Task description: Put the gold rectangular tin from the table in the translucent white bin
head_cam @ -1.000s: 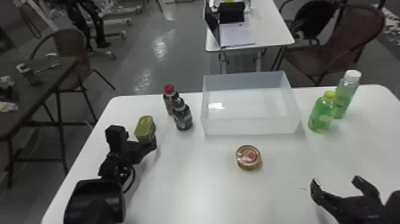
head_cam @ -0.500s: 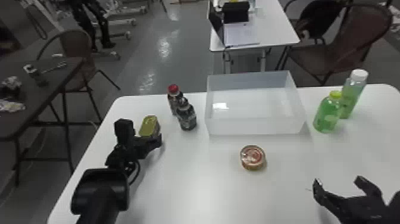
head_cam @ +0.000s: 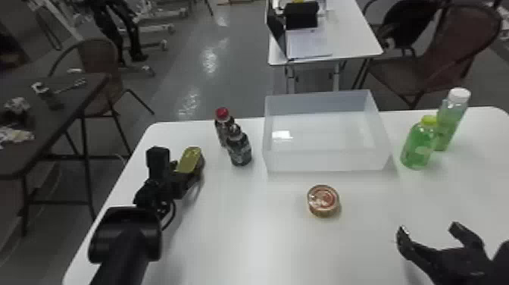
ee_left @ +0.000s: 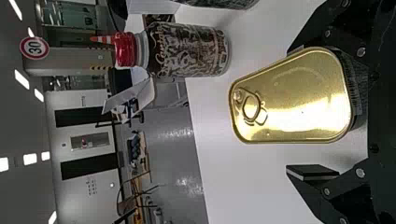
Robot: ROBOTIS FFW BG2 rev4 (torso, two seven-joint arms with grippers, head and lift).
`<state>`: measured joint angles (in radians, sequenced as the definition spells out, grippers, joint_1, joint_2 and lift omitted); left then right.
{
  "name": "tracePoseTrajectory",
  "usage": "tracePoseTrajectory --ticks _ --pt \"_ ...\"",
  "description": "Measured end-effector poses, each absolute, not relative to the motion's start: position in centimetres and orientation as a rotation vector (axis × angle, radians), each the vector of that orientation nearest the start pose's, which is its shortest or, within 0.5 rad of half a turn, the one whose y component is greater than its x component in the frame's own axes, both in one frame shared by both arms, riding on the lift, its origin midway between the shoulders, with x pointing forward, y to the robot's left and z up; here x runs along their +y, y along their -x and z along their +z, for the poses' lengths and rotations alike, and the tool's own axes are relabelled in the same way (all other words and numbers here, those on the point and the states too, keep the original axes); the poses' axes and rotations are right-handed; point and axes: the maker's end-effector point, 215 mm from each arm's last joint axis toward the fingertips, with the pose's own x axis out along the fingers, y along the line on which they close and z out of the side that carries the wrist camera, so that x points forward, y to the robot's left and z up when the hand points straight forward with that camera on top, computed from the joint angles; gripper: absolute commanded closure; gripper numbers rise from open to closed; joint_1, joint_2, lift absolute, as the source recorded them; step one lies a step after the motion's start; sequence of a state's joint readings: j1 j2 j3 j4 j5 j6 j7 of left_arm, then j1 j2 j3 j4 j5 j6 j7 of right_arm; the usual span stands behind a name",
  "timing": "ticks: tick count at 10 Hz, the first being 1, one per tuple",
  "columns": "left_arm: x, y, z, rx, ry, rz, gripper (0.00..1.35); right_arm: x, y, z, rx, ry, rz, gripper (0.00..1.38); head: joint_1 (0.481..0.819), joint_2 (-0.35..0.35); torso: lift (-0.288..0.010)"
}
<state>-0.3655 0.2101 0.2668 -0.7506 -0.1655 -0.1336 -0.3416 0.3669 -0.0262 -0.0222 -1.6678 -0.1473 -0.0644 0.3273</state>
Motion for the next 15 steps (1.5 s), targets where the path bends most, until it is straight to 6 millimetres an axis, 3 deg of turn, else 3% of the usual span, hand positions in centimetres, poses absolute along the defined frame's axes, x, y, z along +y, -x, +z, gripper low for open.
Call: tracePoseTrajectory --ticks 4,6,9,12,15 --pt "39.4 -62.4 -49.2 0.333 -0.173 -0.064 0.82 -18.4 -45.1 -45.3 0.181 -0.15 0.285 0.1 0.695 0.216 -0.09" --pt "38.0 -63.3 -45.8 0.253 -0.196 -0.068 0.82 -18.5 -45.1 -45.3 0.18 -0.149 0.283 0.1 0.695 0.195 -0.09" --pt "35.2 -64.3 -37.1 0.098 -0.232 -0.074 0.82 -18.6 -45.0 -45.5 0.183 -0.146 0.285 0.1 0.695 0.175 -0.09" --pt "28.2 -65.3 -30.7 0.012 -0.232 -0.181 0.82 -18.9 -45.3 -45.2 0.178 -0.136 0.291 0.1 0.695 0.098 -0.09" --pt "19.3 -65.4 -30.2 0.026 -0.176 -0.354 0.82 -18.9 -45.8 -45.1 0.175 -0.132 0.293 0.1 0.695 0.004 -0.09"
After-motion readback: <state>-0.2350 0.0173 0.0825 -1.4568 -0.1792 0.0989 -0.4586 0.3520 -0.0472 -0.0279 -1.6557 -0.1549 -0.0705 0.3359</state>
